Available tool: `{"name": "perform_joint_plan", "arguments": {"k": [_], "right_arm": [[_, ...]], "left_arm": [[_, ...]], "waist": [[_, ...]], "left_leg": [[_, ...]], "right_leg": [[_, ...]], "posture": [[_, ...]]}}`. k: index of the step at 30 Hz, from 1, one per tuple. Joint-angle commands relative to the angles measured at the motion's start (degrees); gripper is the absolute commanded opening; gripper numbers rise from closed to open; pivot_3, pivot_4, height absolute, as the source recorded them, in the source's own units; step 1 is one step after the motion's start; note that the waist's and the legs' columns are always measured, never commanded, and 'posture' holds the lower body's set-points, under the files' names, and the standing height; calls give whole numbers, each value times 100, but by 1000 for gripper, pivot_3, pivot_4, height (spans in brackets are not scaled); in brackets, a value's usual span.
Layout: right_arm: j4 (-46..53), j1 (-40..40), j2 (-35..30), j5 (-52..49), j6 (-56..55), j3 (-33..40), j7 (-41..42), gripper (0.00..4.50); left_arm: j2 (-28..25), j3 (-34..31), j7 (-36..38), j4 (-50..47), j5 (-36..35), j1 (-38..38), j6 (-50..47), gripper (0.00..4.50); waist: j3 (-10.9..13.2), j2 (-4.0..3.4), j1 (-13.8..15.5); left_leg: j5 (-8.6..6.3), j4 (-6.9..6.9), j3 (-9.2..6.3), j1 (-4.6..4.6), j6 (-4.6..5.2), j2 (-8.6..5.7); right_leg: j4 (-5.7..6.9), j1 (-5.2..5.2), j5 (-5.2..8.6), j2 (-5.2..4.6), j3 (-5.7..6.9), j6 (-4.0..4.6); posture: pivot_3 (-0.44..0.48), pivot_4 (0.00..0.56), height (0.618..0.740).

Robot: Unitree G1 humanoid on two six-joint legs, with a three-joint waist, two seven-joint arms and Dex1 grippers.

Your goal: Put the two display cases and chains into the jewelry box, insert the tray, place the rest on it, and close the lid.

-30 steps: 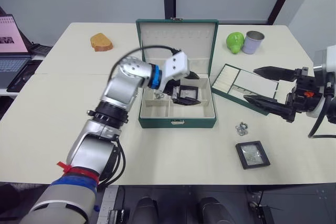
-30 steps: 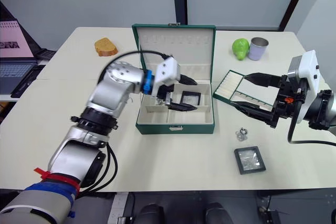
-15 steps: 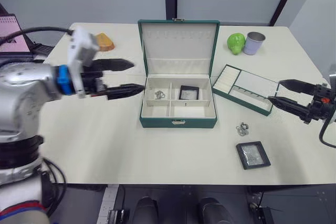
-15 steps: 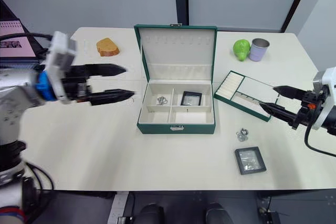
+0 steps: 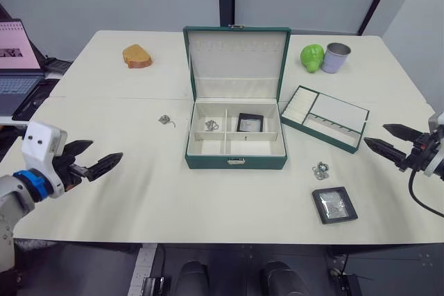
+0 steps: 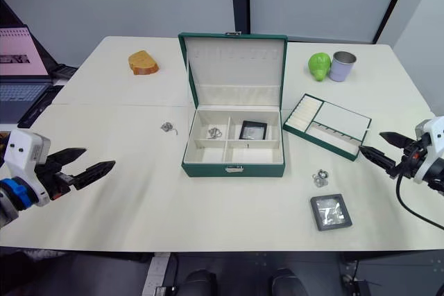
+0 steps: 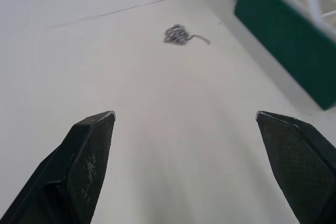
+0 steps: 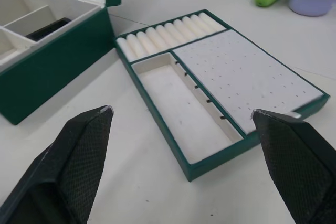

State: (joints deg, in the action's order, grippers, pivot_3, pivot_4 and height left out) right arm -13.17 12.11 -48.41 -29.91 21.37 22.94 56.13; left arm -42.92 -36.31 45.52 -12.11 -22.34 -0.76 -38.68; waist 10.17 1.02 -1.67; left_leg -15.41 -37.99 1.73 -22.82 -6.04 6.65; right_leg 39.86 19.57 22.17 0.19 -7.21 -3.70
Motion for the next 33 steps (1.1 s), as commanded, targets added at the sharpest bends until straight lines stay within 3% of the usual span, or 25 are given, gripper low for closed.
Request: {"name": "perform_joint_plan", "arguments": {"k": [1,13,19,22,26,33], "right_arm": [[-227,-5,114,119,-389,152,-106,4500],[-222,-214,356,141,-598,213,-274,4500],[824,-160,284,-289,28,85,-181,4500],[1665,194,158,-671,695,-206,-105,4500],[2583,1357,127,-1163,1607,-1019,-14,4500],[2533,3090,669,-541,1921,-2527,-155,4500]], "left_arm": [[72,-123,-391,332,259,-1,699,4455],[133,285,-589,925,239,60,1263,4455],[62,438,-634,908,162,381,1177,4455],[29,611,-605,902,101,599,1050,4455],[-9,1159,-452,1149,190,1200,1087,4455],[99,2012,-487,2215,595,2437,1394,4455]], "waist": [[0,0,-2],[-1,-3,-18],[-2,-4,-15],[-2,-7,-19],[-2,-10,-30],[-3,-2,-7]], "left_leg": [[0,0,2,0,0,-1],[0,4,8,2,-1,1],[1,5,8,1,-1,0],[1,4,6,1,-1,1],[1,3,4,1,-2,1],[1,-5,-3,-9,-1,1]], "right_leg": [[1,1,0,-1,-1,0],[3,2,0,-1,-3,0],[4,2,0,-1,-3,0],[7,3,0,0,-2,0],[12,6,0,2,-2,0],[8,14,0,-2,8,0]], "posture": [[0,150,740],[0,150,740],[0,150,740],[0,150,740],[0,150,740],[0,150,740]]}}
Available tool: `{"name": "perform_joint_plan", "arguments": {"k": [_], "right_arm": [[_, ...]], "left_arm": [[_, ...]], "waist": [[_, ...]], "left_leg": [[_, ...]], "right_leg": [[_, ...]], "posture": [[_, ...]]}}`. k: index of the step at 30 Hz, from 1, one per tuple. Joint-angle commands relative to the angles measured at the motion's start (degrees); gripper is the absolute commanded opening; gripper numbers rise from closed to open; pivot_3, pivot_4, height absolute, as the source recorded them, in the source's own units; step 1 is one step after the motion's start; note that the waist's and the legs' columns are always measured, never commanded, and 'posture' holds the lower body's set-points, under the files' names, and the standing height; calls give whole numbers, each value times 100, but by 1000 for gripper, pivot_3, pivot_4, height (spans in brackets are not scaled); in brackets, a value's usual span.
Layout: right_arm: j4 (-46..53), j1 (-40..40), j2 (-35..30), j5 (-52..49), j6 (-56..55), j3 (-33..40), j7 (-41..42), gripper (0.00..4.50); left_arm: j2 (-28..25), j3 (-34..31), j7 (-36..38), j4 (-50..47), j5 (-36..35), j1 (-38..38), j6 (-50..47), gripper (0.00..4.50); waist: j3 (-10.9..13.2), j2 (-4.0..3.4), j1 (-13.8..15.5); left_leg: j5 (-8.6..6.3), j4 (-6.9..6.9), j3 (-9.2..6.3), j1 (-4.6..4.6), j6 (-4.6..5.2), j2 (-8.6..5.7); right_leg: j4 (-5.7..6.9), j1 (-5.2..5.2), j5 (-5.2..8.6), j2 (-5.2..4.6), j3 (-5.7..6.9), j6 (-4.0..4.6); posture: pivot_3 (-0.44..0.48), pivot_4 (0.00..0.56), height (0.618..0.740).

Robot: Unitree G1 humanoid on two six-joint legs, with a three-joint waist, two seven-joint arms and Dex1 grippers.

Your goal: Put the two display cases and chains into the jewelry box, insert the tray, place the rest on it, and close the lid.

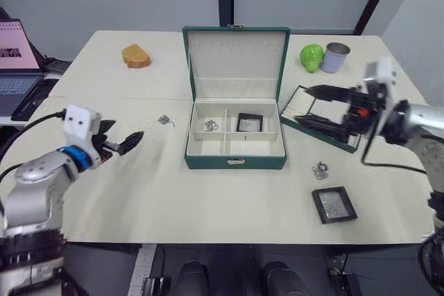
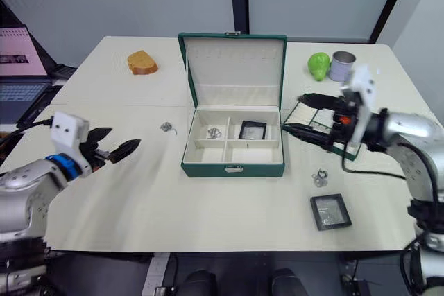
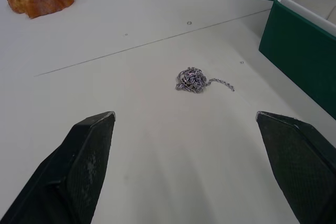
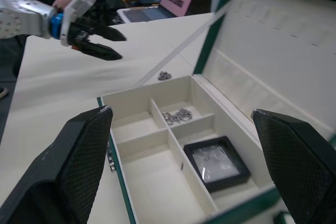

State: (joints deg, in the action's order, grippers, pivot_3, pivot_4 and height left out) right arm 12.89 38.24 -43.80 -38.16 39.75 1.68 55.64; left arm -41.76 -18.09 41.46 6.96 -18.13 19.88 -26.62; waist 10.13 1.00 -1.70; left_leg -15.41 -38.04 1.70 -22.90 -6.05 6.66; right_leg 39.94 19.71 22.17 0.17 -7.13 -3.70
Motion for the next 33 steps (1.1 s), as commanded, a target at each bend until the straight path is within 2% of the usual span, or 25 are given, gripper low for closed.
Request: {"name": "perform_joint_plan", "arguments": {"k": [1,5,10,17,21,33], "right_arm": [[-177,734,393,371,135,-599,-166,4500],[-768,1452,1129,814,144,-1123,-425,4500],[-1415,1992,1805,1217,67,-1275,-735,4500],[-1549,2186,2363,1420,-73,-1308,-825,4500],[-1373,2143,2713,1352,-515,-1149,-768,4500],[-1087,1995,2739,1320,-589,-1234,-410,4500]], "left_arm": [[55,318,-142,474,249,565,231,4455],[468,570,-536,966,452,1071,410,4455],[914,658,-945,1071,532,1160,487,4455],[1441,704,-1546,1538,648,1454,621,4455],[1622,701,-1821,1920,736,1625,786,4455],[1803,776,-2091,2652,857,1915,1003,4455]], "waist": [[0,0,-14],[-1,1,-38],[-2,4,-112],[-2,4,-173],[-3,4,-194],[-3,5,-198]], "left_leg": [[0,-3,3,-1,0,-1],[1,-16,4,-4,0,1],[1,-22,8,-10,0,0],[1,-17,2,-9,1,0],[1,-17,0,-9,0,0],[2,-9,-5,-8,-1,0]], "right_leg": [[2,7,0,-2,-1,0],[28,29,0,1,-3,1],[44,54,0,-10,19,1],[82,67,0,-10,30,1],[83,67,0,-10,32,1],[84,66,0,-12,43,1]], "posture": [[0,150,740],[0,150,740],[0,150,740],[0,150,740],[0,150,740],[0,150,740]]}}
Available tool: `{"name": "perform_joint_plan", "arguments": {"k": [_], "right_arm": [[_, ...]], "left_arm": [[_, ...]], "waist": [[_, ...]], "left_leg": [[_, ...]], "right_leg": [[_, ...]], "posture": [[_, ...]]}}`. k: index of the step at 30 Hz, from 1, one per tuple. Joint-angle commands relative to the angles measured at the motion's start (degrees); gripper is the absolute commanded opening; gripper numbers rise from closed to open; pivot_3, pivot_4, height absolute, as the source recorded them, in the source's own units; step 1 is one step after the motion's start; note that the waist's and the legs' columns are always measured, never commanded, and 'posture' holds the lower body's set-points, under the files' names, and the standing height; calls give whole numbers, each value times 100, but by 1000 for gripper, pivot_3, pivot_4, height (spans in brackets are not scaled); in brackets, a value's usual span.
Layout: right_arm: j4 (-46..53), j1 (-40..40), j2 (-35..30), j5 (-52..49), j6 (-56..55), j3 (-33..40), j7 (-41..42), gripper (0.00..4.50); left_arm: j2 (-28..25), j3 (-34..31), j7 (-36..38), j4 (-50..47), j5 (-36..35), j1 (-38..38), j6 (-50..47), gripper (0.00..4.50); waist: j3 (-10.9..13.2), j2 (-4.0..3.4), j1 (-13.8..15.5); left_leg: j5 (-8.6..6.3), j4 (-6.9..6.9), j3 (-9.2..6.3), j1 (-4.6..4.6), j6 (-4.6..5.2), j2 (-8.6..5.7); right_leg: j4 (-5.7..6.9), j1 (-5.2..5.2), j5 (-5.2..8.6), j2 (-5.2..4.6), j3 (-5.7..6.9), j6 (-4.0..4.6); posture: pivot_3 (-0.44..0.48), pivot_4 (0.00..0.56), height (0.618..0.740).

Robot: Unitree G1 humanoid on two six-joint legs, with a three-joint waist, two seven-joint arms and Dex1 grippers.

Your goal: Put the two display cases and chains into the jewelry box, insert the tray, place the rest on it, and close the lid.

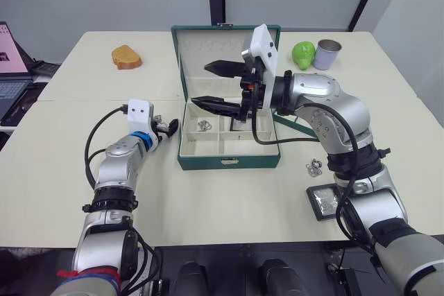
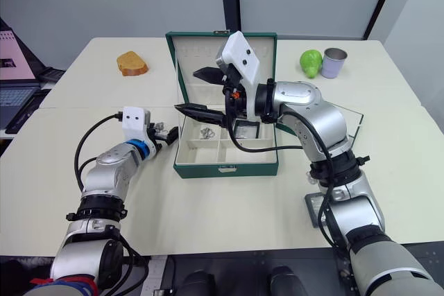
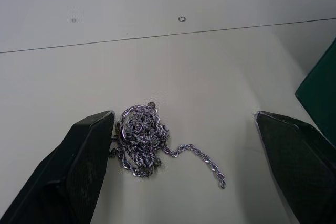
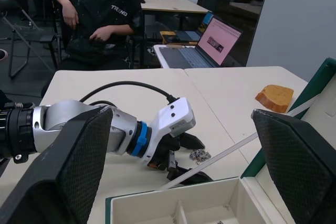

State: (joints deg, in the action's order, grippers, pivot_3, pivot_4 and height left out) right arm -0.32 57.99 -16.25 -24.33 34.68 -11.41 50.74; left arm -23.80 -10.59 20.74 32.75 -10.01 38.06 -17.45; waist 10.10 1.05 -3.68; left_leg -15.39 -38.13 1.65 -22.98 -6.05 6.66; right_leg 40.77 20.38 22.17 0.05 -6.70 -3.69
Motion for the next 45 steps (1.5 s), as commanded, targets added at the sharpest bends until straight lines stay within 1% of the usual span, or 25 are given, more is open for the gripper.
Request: {"name": "perform_joint_plan", "arguments": {"k": [1,7,12,26,29,41,42,45], "right_arm": [[241,7,-12,-58,-81,67,100,4500],[273,-52,-6,-22,-83,59,142,4500],[285,-104,-14,-17,-87,50,209,4500],[326,-147,-39,-18,-62,54,259,4500],[328,-148,-53,-24,-55,62,264,4500],[297,-140,-81,-35,-98,89,341,4500],[298,-145,-87,-35,-101,92,346,4500],[322,-187,-141,-55,-108,126,383,4500]], "left_arm": [[4,35,-40,128,72,126,109,4455],[-53,-33,-250,182,186,176,253,4455],[-84,-141,-370,128,132,186,268,4455],[-79,25,-148,168,175,125,-410,4455],[-66,1,-198,152,189,110,-420,3917],[-77,-17,-215,64,205,44,-428,336],[-79,-20,-217,56,204,41,-432,154],[-92,-33,-221,41,202,38,-414,130]], "waist": [[0,0,0],[0,0,-5],[0,0,-5],[0,0,-4],[0,0,-3],[0,0,-2],[0,0,-2],[0,0,-1]], "left_leg": [[0,0,0,0,0,0],[0,1,0,0,0,0],[0,2,0,-1,0,0],[0,5,0,1,-1,0],[0,5,0,3,-1,0],[0,7,0,3,-1,0],[0,7,0,3,-1,0],[0,7,0,4,-1,0]], "right_leg": [[0,0,0,0,1,0],[0,0,0,0,1,0],[-1,0,0,0,1,0],[-1,-2,0,0,1,0],[-2,-3,0,0,1,0],[-3,-4,0,0,1,0],[-3,-4,0,0,1,0],[-3,-4,0,0,1,0]], "posture": [[0,150,740],[0,150,740],[0,150,740],[0,150,740],[0,150,740],[0,150,740],[0,150,740],[0,150,740]]}}
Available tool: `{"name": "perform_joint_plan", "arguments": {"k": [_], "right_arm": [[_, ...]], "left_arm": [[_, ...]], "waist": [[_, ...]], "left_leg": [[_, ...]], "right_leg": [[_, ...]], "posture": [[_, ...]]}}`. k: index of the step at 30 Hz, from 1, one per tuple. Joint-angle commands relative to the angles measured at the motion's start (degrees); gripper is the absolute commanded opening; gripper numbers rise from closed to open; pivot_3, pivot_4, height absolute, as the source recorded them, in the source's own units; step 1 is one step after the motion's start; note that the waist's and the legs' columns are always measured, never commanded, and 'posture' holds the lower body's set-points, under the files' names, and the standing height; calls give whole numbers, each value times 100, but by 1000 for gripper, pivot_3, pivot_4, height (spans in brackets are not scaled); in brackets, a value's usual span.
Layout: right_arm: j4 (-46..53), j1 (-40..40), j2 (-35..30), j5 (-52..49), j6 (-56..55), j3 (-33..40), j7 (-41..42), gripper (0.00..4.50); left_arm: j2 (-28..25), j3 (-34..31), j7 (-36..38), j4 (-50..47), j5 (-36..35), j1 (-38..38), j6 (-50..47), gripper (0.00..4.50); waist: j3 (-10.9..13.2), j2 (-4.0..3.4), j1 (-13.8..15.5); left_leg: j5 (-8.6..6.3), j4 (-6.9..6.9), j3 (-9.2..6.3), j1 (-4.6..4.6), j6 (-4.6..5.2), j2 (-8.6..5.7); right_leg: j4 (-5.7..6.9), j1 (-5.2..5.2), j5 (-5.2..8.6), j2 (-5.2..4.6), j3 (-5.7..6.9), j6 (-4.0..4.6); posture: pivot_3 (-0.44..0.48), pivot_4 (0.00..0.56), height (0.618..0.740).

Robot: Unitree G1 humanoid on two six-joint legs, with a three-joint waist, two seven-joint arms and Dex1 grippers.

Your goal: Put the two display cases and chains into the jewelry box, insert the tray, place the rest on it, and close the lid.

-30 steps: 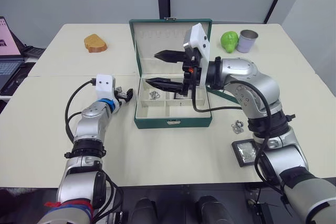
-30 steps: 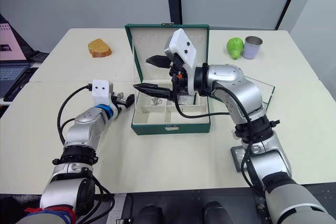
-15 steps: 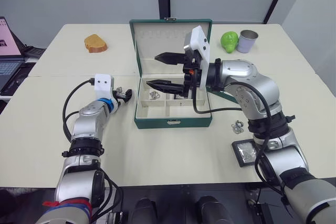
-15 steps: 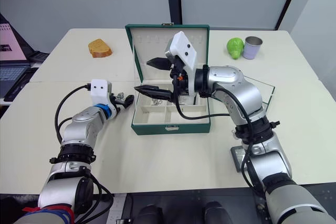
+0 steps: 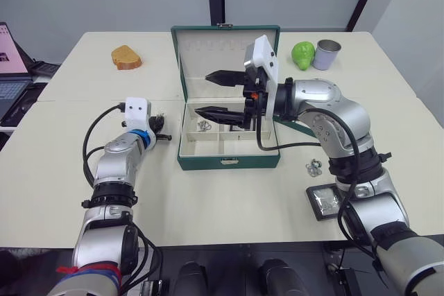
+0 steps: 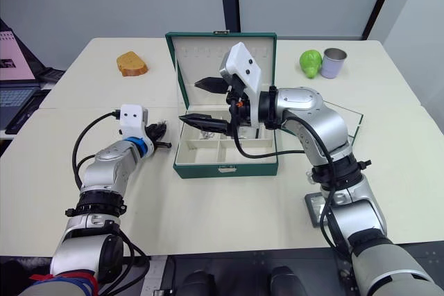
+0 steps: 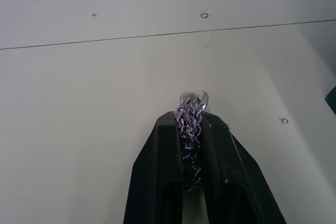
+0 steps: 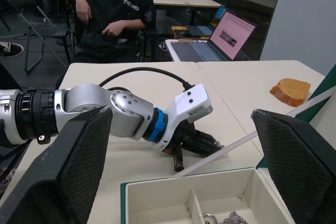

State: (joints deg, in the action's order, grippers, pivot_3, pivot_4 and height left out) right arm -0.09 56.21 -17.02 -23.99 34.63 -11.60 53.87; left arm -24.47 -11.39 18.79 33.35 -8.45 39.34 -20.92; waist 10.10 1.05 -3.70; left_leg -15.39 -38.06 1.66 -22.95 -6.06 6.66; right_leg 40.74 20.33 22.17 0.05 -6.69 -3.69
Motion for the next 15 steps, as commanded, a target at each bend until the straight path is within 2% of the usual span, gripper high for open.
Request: {"name": "perform_joint_plan", "arguments": {"k": [1,7,12,15], "right_arm": [[310,-24,-85,-97,-104,157,82,4500],[422,-87,-214,-185,-74,259,150,4500],[737,-284,-508,-426,15,440,300,4500],[1064,-591,-861,-681,124,675,467,4500]], "left_arm": [[-30,39,-29,-25,44,-91,-58,130],[-81,-16,98,-294,-56,-97,-52,130],[-260,-56,461,-1149,-260,-331,-352,130],[-586,-154,941,-1980,-561,-619,-701,130]], "waist": [[0,0,0],[0,0,6],[1,0,9],[2,2,16]], "left_leg": [[0,0,0,0,0,0],[0,2,0,0,0,0],[0,3,1,-3,0,0],[0,7,1,-5,0,1]], "right_leg": [[-1,-1,0,0,0,0],[-3,-1,0,0,-1,0],[-13,-2,0,0,-1,0],[-19,-3,0,0,-2,0]], "posture": [[0,150,740],[0,150,740],[0,150,740],[0,150,740]]}}
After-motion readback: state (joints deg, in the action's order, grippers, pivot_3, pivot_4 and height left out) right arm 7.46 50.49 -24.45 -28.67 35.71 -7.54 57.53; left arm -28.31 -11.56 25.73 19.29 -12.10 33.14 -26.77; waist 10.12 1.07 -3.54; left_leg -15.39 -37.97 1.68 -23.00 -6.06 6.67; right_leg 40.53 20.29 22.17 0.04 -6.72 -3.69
